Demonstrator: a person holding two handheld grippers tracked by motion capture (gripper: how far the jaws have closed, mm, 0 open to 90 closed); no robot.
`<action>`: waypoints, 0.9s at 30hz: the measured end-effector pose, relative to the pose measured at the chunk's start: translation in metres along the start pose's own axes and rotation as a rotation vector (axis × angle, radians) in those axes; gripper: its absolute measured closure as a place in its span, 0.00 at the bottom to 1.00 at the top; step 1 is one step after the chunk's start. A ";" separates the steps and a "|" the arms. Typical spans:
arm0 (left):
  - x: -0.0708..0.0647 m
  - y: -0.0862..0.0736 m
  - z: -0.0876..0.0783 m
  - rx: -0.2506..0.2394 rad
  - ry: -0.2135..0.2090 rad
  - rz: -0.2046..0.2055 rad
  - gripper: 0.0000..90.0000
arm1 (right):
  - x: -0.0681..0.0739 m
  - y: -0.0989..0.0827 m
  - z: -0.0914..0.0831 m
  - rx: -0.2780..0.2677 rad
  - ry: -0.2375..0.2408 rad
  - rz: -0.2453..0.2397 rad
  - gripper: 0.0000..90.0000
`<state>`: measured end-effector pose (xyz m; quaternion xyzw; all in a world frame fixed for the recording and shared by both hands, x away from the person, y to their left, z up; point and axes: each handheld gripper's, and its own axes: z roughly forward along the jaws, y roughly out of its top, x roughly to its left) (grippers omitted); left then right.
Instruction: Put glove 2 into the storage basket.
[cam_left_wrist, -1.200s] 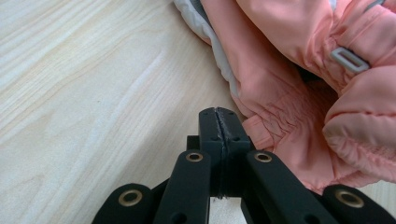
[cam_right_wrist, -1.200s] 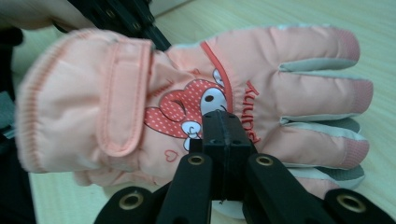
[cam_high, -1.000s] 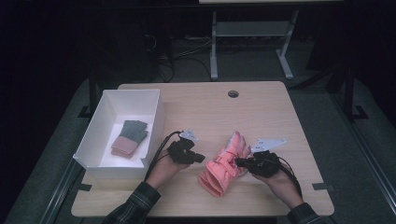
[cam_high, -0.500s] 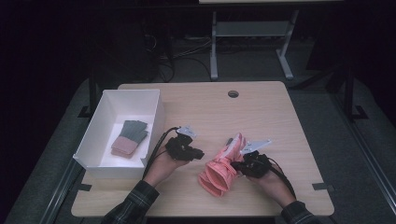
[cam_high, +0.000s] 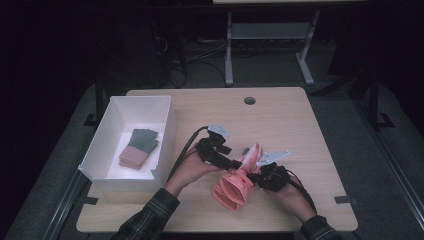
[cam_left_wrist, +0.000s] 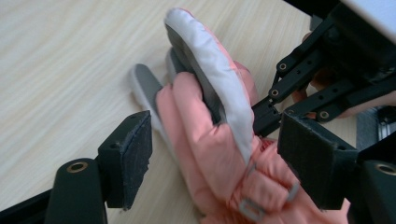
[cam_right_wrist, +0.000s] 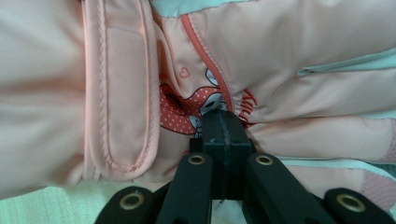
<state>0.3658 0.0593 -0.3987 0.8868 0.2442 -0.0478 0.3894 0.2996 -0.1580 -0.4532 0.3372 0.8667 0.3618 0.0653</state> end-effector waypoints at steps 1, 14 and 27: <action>0.002 0.001 0.006 0.014 -0.007 0.002 0.28 | 0.000 0.000 0.000 0.000 0.000 -0.002 1.00; 0.017 -0.016 0.043 0.103 -0.063 -0.084 0.20 | 0.000 -0.002 0.001 -0.009 -0.001 -0.001 1.00; 0.020 -0.022 0.057 0.153 -0.164 -0.129 0.28 | 0.000 -0.003 0.002 -0.012 -0.011 -0.014 1.00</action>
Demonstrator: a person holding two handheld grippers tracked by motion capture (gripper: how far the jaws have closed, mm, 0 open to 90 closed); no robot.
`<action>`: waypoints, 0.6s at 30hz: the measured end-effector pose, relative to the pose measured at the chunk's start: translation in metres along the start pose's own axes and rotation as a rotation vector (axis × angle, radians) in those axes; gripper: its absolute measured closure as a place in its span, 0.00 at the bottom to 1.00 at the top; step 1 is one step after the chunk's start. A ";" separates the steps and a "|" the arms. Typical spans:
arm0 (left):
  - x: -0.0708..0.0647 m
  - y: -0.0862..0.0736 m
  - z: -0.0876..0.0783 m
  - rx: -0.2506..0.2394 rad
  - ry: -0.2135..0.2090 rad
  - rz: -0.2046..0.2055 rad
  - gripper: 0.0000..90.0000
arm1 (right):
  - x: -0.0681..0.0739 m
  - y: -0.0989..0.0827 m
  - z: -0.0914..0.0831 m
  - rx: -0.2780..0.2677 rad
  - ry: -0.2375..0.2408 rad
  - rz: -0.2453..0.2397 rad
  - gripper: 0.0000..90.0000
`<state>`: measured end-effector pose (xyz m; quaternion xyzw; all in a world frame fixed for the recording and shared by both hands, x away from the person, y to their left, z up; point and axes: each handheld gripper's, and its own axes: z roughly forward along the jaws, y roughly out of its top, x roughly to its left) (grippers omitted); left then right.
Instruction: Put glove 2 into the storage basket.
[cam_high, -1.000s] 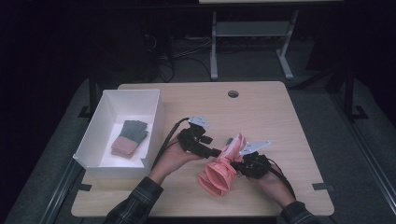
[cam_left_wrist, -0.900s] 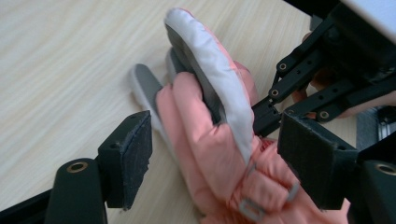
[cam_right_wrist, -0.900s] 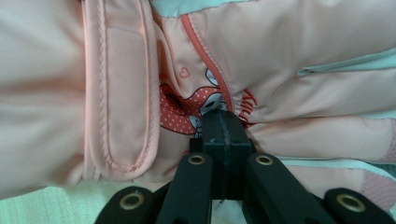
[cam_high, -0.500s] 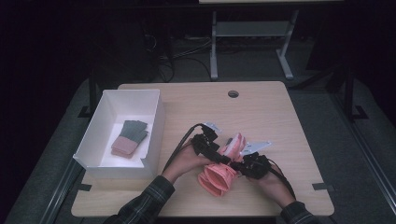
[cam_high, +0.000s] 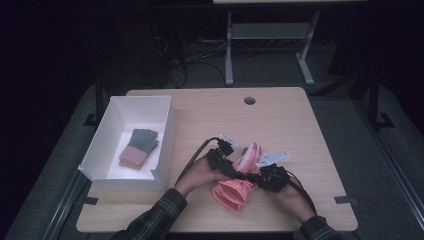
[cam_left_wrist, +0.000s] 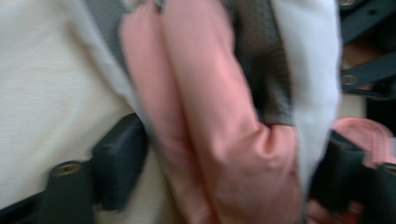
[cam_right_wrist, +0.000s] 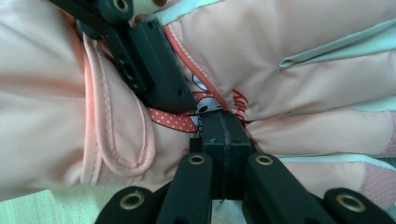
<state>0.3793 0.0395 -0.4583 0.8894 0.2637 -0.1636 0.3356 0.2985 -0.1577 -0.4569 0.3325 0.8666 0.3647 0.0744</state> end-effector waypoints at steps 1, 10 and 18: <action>0.001 0.000 0.000 0.000 -0.016 -0.001 0.29 | 0.000 0.000 0.000 0.000 0.001 -0.001 1.00; 0.009 -0.003 -0.002 0.007 -0.080 -0.023 0.49 | -0.001 -0.001 -0.001 -0.013 0.007 0.015 1.00; 0.009 -0.002 -0.004 0.003 -0.095 -0.023 0.66 | -0.003 -0.004 -0.013 -0.040 0.026 0.021 0.92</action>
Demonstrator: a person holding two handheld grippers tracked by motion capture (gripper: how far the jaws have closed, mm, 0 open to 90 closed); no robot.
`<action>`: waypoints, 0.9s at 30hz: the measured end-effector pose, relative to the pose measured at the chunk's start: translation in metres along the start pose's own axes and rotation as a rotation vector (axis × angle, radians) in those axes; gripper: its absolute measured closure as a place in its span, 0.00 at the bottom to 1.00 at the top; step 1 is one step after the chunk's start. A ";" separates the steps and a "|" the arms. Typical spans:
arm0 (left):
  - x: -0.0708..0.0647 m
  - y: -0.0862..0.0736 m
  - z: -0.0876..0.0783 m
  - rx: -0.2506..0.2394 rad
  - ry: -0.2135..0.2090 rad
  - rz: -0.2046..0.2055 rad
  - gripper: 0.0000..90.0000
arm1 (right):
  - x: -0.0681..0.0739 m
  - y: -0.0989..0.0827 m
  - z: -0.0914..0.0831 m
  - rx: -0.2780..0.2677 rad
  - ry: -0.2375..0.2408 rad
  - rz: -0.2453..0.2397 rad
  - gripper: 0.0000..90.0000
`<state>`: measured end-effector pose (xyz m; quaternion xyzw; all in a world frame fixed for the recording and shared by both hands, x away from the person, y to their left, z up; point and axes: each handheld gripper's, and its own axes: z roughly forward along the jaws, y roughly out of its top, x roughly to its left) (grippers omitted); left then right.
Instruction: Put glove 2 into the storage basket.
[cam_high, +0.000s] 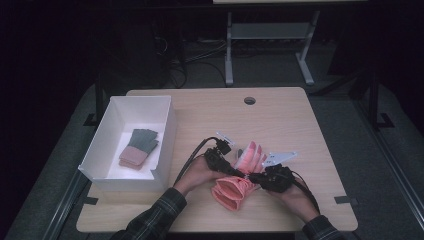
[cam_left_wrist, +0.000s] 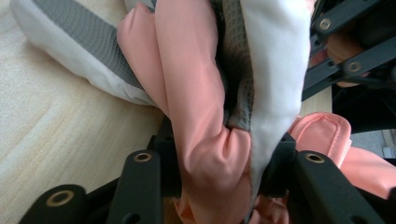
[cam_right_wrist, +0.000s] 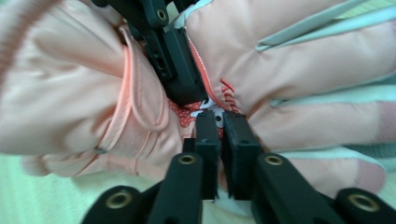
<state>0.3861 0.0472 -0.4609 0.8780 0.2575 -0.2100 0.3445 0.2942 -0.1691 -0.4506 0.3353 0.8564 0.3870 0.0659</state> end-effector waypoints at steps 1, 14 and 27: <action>-0.001 0.000 0.000 -0.004 0.004 0.000 0.67 | -0.001 -0.001 -0.004 -0.006 0.010 0.010 0.89; -0.012 0.003 -0.015 -0.042 0.014 0.001 0.70 | -0.015 -0.026 -0.053 -0.102 -0.025 0.106 0.34; -0.022 0.011 -0.057 -0.107 0.061 -0.037 0.70 | -0.027 -0.042 -0.054 -0.071 -0.101 0.168 0.15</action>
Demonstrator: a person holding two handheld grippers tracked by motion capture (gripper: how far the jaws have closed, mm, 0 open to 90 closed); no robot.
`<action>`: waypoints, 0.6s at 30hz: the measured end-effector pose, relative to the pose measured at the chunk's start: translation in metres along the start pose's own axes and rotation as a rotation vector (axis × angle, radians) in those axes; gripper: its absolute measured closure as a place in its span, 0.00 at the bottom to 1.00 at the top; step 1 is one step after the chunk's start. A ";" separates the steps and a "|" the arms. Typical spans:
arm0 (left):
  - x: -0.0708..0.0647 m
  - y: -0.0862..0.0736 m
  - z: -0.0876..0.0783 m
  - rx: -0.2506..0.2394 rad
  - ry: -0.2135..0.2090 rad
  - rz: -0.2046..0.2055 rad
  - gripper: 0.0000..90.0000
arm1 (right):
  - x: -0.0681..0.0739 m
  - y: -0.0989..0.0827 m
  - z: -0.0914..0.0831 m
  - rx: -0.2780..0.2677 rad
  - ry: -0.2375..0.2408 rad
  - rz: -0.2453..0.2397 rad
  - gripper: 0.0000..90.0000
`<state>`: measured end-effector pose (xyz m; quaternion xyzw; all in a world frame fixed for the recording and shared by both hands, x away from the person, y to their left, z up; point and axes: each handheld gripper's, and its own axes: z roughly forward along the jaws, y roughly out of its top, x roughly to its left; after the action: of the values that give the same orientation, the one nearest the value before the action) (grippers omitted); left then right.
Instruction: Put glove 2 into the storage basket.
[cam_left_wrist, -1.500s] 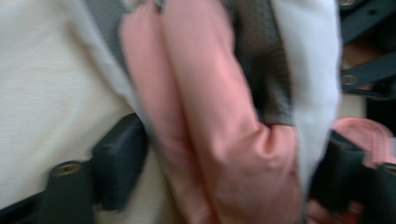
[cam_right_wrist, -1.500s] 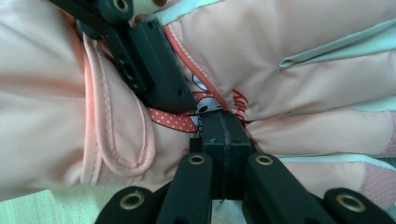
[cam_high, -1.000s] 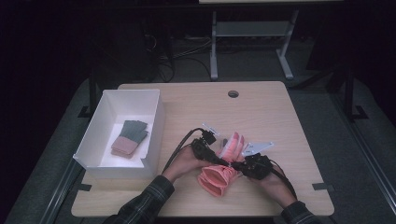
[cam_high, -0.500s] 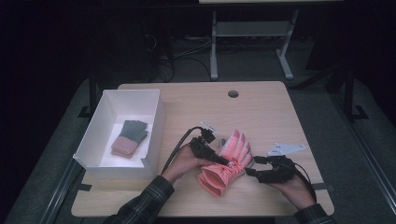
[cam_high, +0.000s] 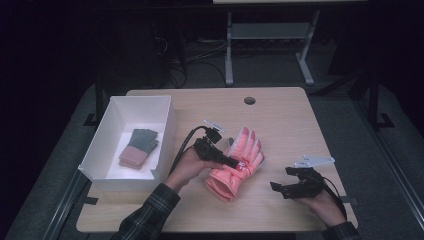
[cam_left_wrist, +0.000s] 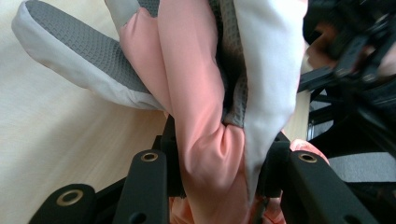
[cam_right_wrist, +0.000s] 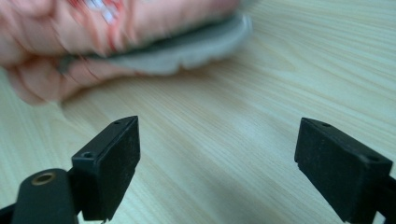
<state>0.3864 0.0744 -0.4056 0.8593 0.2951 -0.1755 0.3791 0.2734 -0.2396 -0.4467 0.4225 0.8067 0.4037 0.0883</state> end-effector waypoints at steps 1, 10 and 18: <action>-0.002 0.003 -0.006 0.001 0.009 0.005 0.70 | -0.001 0.000 0.000 0.003 -0.003 -0.004 0.15; -0.018 0.020 -0.045 -0.027 0.073 0.012 0.70 | -0.001 -0.001 0.003 -0.003 -0.023 -0.011 0.13; -0.027 0.027 -0.088 -0.056 0.104 0.021 0.69 | -0.003 -0.003 0.005 -0.001 -0.033 -0.012 0.10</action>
<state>0.3901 0.1166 -0.3195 0.8595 0.3100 -0.1181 0.3889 0.2762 -0.2396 -0.4527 0.4242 0.8075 0.3965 0.1039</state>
